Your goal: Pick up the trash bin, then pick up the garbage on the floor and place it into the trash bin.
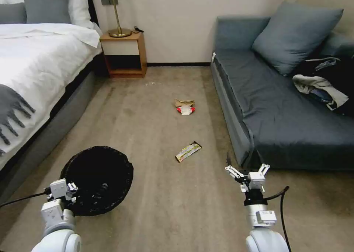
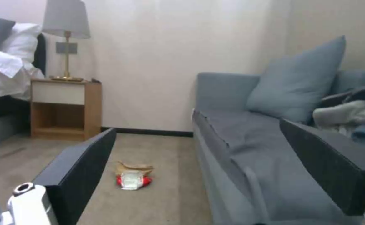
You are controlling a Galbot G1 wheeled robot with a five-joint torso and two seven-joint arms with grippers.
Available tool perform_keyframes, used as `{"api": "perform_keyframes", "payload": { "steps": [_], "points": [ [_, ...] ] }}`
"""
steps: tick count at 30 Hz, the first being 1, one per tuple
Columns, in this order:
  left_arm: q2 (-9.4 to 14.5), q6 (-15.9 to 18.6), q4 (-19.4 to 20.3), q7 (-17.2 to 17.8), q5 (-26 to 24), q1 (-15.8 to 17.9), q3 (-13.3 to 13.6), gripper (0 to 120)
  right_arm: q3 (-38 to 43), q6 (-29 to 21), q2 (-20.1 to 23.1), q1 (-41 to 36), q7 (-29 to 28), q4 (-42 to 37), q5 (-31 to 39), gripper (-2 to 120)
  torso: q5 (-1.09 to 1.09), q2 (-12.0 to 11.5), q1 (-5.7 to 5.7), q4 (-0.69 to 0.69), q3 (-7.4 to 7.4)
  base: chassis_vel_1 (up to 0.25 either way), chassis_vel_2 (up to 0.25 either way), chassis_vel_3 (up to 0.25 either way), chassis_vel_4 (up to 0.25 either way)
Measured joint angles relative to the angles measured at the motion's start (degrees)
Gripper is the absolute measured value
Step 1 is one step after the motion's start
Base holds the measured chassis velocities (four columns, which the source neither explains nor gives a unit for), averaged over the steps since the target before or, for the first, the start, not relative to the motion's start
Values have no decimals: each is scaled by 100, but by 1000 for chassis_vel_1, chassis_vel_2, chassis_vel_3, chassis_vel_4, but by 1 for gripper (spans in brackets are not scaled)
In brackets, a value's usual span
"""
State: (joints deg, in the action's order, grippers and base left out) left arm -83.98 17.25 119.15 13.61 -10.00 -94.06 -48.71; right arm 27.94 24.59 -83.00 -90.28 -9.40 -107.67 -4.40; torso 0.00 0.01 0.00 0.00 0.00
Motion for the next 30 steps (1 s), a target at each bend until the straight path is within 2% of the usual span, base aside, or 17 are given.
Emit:
{"api": "perform_keyframes", "payload": {
  "steps": [7, 13, 30],
  "points": [
    [44, -47, -1, -3, -8, -27, -22, 4, -92, 154, -14, -16, 348, 165, 429, 100, 0, 0, 0, 0, 0, 0, 0, 0, 0],
    [82, -50, -2, -12, -8, -24, -23, 4, -162, 191, 43, 17, 582, 194, 476, 100, 0, 0, 0, 0, 0, -26, 23, 24, -19],
    [68, -50, -51, -22, -5, 19, -33, 4, -282, 179, 82, 161, 617, 372, 468, 100, -1, -1, 0, 0, 1, -171, 161, 163, -171]
  ]
}}
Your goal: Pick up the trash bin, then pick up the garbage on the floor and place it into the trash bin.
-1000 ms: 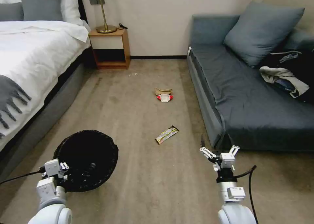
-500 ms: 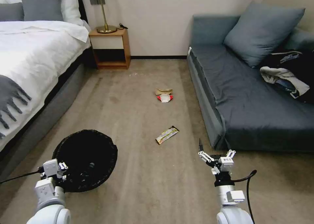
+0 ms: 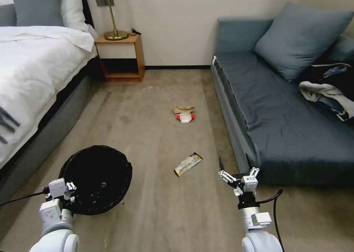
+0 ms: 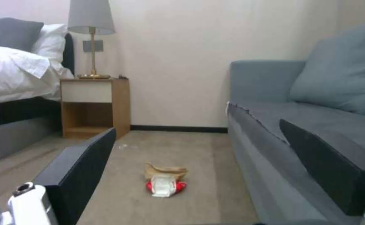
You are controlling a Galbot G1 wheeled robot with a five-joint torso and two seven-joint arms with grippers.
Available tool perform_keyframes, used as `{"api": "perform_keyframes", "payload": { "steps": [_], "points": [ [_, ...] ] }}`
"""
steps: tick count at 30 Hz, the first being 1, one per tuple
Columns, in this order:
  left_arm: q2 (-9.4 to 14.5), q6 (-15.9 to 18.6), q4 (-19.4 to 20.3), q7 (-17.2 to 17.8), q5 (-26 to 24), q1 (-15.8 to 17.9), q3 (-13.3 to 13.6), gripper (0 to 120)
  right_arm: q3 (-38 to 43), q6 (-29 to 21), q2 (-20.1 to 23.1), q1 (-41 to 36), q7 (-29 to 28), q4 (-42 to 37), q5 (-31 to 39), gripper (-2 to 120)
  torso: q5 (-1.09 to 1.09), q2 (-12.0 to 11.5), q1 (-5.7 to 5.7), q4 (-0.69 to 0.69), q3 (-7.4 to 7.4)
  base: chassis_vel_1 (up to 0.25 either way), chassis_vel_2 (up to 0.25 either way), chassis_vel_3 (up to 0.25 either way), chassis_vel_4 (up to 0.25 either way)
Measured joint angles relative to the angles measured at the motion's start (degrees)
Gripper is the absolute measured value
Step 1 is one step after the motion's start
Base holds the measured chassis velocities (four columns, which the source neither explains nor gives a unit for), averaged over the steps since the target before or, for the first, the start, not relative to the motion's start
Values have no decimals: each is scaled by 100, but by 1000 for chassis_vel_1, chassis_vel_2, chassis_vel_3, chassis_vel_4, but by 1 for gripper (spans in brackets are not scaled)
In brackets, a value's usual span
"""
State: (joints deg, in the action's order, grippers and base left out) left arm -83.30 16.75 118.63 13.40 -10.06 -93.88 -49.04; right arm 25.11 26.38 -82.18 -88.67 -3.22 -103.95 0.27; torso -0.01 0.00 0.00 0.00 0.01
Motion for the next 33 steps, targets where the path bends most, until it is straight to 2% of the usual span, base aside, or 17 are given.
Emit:
{"api": "perform_keyframes", "payload": {
  "steps": [26, 31, 33],
  "points": [
    [-70, -41, 17, -4, 32, -66, -13, 4, -144, 29, 45, 43, 67, 85, -7, 100, 0, 0, 0, 0, 0, -136, 138, 135, -142],
    [-79, -46, 34, -5, 37, -72, -13, 4, -378, -75, 193, 114, -35, 96, 108, 100, 0, 0, 1, -1, 0, -86, 81, 80, -77],
    [-80, -47, 42, -5, 41, -73, -12, 4, -604, -320, 374, 190, -107, 109, 236, 100, 1, 0, 1, -1, 0, -25, 30, 24, -23]
  ]
}}
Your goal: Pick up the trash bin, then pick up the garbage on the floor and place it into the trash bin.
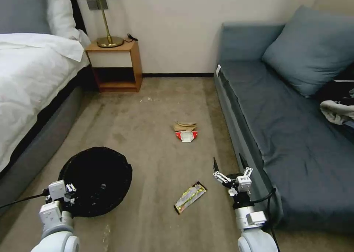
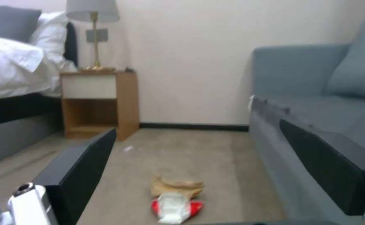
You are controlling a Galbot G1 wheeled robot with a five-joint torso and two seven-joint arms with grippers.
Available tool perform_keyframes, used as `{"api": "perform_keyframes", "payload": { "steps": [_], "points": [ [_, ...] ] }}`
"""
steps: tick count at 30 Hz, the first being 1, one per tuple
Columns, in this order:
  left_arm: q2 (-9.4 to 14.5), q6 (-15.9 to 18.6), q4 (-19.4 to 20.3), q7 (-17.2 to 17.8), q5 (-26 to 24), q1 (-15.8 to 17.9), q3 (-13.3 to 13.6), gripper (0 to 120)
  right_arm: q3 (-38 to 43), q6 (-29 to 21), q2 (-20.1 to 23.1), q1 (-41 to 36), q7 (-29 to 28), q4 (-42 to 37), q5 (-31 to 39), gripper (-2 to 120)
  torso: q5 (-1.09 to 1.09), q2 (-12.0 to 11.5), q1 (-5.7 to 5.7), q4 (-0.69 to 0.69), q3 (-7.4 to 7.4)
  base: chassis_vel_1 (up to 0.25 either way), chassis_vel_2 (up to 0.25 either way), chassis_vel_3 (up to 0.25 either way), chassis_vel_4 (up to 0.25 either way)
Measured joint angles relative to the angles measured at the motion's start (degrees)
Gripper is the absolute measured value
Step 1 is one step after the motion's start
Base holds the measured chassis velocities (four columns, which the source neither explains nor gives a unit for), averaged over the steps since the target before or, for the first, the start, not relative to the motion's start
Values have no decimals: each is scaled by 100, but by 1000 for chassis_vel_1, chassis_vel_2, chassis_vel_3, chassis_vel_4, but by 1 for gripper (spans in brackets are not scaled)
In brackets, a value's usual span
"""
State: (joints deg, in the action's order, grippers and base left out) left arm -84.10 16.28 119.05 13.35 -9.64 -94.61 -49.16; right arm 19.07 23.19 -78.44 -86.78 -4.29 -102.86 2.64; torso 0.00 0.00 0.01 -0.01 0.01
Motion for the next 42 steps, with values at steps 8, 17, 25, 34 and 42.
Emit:
{"api": "perform_keyframes", "payload": {
  "steps": [8, 17, 25, 34, 42],
  "points": [
    [2, -1, 2, 0, 15, 6, 9, 4, -821, -1777, 732, 482, -586, -103, 894, 100, 1, 0, 0, 1, -1, 0, 0, 0, 0],
    [-5, -1, -7, 2, 54, 19, 5, 4, -2156, -4598, 1088, 1761, -1848, 204, 3183, 100, 0, 0, 0, 2, -1, 0, 0, 0, 0],
    [-45, 7, 64, 6, 81, -5, 4, 4, -2660, -4683, 468, 2364, -2428, 1807, 3372, 100, 0, 0, 0, 1, 0, 0, 0, 0, 0],
    [-106, -4, 62, 16, 106, -25, 18, 4, -2514, -4607, 131, 2416, -2359, 2296, 3305, 100, -1, 0, 0, 1, 0, 0, 0, 0, 0],
    [-115, -9, 63, 20, 124, -39, 24, 4, -2440, -4371, -196, 2397, -2191, 2809, 2830, 94, 0, 0, -1, 1, 0, 0, 0, 0, 0]
  ]
}}
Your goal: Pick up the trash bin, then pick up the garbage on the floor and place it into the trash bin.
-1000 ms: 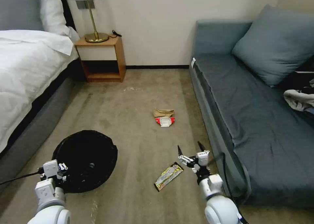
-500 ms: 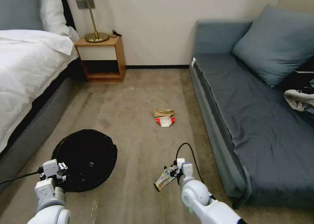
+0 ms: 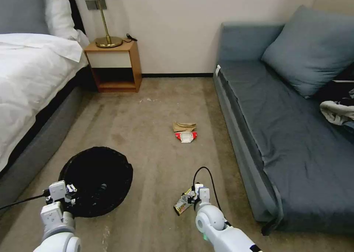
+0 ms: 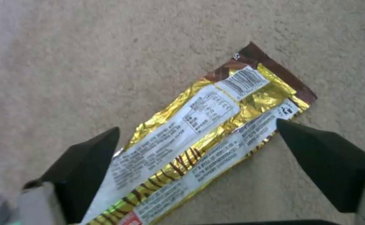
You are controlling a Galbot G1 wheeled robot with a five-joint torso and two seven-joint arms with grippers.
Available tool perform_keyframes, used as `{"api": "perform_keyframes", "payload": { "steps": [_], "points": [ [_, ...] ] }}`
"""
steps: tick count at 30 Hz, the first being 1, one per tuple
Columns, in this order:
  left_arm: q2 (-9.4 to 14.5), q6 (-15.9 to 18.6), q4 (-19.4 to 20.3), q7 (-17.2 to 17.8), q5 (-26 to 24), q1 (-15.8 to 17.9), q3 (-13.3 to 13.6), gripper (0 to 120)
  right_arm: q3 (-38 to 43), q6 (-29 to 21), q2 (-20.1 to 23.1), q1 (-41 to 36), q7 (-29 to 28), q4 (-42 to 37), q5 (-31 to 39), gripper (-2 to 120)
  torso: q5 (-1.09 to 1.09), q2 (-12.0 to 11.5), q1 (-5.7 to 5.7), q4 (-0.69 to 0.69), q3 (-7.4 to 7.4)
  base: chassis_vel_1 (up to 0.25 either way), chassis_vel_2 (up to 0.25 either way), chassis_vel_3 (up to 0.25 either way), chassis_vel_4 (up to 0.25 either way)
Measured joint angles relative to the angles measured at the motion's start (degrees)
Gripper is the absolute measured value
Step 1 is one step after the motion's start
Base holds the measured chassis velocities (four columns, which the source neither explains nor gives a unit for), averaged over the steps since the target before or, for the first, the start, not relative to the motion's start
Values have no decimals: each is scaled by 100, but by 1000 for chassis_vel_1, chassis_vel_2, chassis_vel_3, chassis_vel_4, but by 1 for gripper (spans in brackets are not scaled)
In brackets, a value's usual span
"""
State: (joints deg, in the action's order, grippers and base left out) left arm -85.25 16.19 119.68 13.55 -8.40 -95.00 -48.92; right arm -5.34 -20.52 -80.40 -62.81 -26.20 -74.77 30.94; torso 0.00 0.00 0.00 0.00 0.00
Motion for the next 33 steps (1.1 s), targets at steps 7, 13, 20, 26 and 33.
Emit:
{"api": "perform_keyframes", "payload": {
  "steps": [7, 13, 20, 26, 33],
  "points": [
    [14, -5, 2, 2, 1, 1, -6, 4, -27, 87, -38, -39, 127, 238, -365, 69, 0, 0, 0, 0, 0, 0, 0, 0, 0],
    [23, -20, -31, 3, 0, 17, 2, 4, -3, 138, 13, -87, 284, 290, -597, 45, -1, 0, 0, 0, 0, 0, 0, 0, 0],
    [66, -25, -57, 4, -2, 25, 5, 4, -11, 273, 45, -90, 422, 385, -877, 19, 0, 0, 0, 0, 0, 0, 0, 0, 0],
    [80, -24, -82, 4, -4, 38, 5, 4, 0, 524, 64, -86, 561, 371, -963, 1, 0, 0, 0, 0, 0, 0, 0, 0, 0],
    [87, -25, -127, 4, -4, 60, 14, 4, 60, 798, 136, -55, 747, 290, -1013, 0, 0, 0, 0, 0, 0, 0, 0, 0, 0]
  ]
}}
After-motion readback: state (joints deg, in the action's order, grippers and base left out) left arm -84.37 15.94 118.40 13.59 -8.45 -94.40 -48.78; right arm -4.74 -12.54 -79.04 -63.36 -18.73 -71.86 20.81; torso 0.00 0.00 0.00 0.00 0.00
